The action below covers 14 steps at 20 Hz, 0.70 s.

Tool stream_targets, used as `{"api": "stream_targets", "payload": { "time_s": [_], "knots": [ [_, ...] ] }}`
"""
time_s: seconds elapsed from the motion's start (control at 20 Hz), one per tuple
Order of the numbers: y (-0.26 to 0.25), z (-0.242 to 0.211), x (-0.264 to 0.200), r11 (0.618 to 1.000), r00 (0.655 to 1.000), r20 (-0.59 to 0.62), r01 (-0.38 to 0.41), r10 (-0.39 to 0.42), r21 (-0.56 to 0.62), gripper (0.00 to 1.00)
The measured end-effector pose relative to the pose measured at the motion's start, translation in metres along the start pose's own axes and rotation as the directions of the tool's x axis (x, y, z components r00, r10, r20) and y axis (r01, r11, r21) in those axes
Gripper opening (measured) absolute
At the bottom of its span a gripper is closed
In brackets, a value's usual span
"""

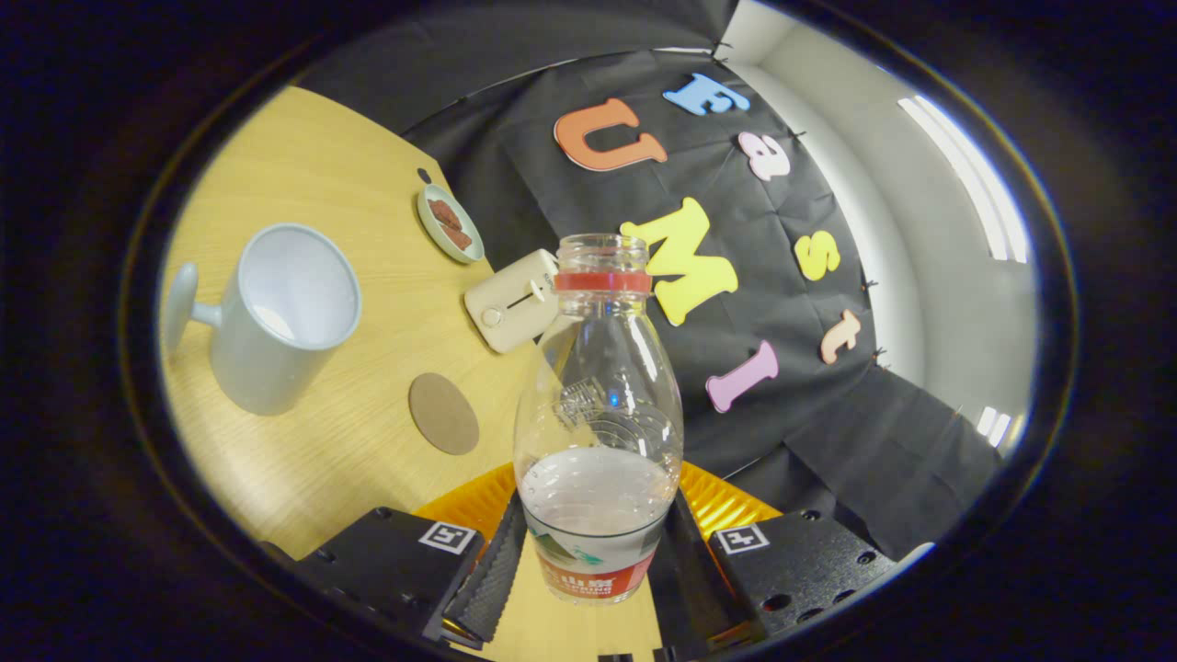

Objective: Take the bottle from table, then pour the juice into the cup, finally place the bottle on the coaster

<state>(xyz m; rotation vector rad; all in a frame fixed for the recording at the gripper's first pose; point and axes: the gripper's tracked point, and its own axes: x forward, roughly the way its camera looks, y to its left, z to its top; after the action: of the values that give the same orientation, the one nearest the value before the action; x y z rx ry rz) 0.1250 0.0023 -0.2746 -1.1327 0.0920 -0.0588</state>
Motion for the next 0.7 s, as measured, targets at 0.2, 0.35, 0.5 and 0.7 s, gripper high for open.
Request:
{"api": "stream_targets", "payload": {
  "time_s": [0.2, 0.35, 0.5, 0.7],
  "knots": [
    [-0.006, 0.010, -0.001, 0.993, 0.999, 0.025, 0.033, -0.031, -0.112, 0.80],
    [-0.010, 0.016, 0.002, 0.981, 0.999, 0.034, 0.046, -0.041, -0.187, 0.80],
    [-0.008, 0.015, 0.001, 0.965, 0.998, 0.039, 0.061, -0.053, -0.255, 0.80],
    [-0.012, 0.021, -0.003, 0.922, 0.994, 0.081, 0.101, -0.076, -0.373, 0.80]
  ]
}}
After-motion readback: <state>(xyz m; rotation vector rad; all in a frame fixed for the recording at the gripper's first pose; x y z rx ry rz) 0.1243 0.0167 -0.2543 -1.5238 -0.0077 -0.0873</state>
